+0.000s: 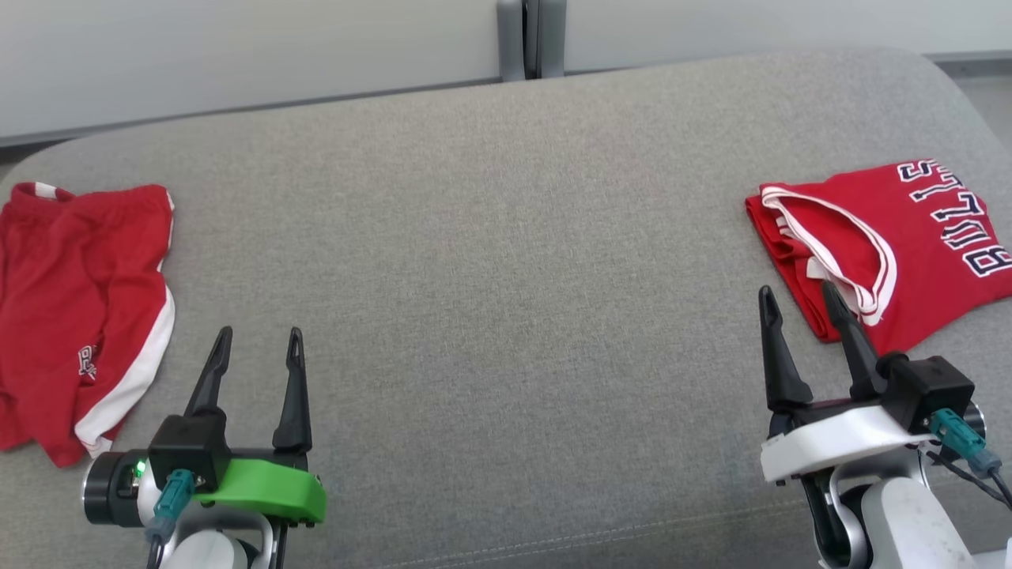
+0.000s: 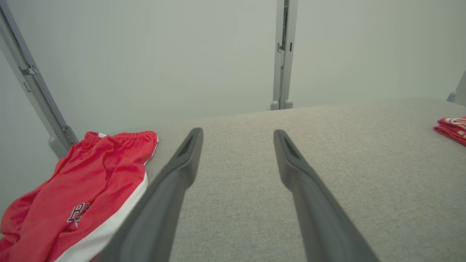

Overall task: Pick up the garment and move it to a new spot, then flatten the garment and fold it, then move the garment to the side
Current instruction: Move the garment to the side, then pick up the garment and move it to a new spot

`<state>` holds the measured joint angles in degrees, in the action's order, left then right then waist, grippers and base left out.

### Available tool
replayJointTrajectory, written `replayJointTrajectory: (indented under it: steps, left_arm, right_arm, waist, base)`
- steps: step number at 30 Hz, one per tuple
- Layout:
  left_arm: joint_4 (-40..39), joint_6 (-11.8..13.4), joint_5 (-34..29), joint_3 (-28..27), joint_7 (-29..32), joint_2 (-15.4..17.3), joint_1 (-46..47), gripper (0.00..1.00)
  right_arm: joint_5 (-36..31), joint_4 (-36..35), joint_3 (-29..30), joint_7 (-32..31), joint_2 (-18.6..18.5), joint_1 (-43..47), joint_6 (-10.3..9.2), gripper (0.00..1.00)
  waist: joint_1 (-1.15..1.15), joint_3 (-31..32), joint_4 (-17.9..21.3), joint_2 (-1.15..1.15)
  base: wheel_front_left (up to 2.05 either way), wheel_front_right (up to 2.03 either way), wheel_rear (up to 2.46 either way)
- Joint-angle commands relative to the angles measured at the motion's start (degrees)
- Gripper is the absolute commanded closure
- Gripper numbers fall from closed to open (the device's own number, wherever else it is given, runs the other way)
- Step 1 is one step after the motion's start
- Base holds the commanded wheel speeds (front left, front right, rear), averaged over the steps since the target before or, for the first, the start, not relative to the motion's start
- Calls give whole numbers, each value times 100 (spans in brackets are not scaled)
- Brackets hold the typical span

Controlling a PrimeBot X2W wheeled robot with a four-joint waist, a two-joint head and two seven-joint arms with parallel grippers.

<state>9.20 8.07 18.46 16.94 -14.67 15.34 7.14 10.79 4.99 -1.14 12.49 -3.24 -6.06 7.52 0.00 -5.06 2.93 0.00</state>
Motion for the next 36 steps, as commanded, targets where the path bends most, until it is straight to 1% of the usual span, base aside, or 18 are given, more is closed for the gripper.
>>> replayJointTrajectory:
  steps: [1, 11, 31, 36]
  left_arm:
    - [1, 9, 20, 9, -7, 10, -93, 0]
    - [52, 97, 83, 49, 10, 2, -320, 0]
    - [5, 163, 112, 97, 1, 49, -197, 0]
    - [22, 163, 114, 128, -1, 22, -111, 0]
  right_arm:
    - [-44, -42, 0, -16, -16, 122, -6, 0]
    - [-34, -111, -27, -168, 11, 386, -6, 0]
    - [-6, -197, -10, -259, 25, 397, -5, 0]
    - [-32, -212, 48, -285, 26, 453, -5, 0]
  waist:
    - [0, 207, -89, 0]
    - [0, 413, -186, 0]
    - [0, 362, -270, 0]
    - [0, 366, -416, 0]
  base:
    - [0, 0, 0]
    - [0, 0, 0]
    - [0, 0, 0]
    - [0, 0, 0]
